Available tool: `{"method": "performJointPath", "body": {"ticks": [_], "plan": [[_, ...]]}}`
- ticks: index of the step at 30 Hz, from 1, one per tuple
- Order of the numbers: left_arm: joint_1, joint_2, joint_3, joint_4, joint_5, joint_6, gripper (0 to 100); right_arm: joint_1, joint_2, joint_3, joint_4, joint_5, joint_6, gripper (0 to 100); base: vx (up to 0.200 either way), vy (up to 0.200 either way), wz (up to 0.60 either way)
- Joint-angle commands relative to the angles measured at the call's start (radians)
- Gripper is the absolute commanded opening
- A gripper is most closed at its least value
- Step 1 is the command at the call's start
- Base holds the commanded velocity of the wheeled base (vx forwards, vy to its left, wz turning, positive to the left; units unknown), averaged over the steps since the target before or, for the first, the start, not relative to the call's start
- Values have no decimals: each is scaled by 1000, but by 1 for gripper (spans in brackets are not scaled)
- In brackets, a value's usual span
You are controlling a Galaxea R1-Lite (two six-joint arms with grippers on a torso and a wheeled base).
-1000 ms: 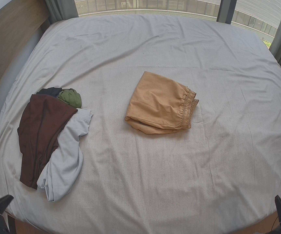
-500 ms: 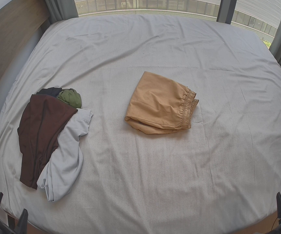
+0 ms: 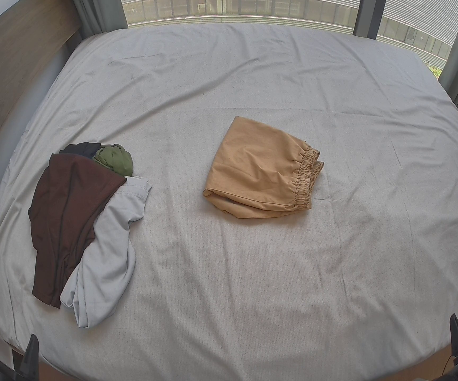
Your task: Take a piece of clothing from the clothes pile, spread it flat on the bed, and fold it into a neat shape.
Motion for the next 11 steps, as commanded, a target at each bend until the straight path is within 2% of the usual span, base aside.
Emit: {"method": "performJointPath", "body": {"ticks": [1,11], "plan": [[0,-14,18,0,0,0,100,1,-10,18,-1,-1,3,100,0,0,0],[0,-14,18,0,0,0,100,1,-10,18,-1,-1,6,100,0,0,0]]}}
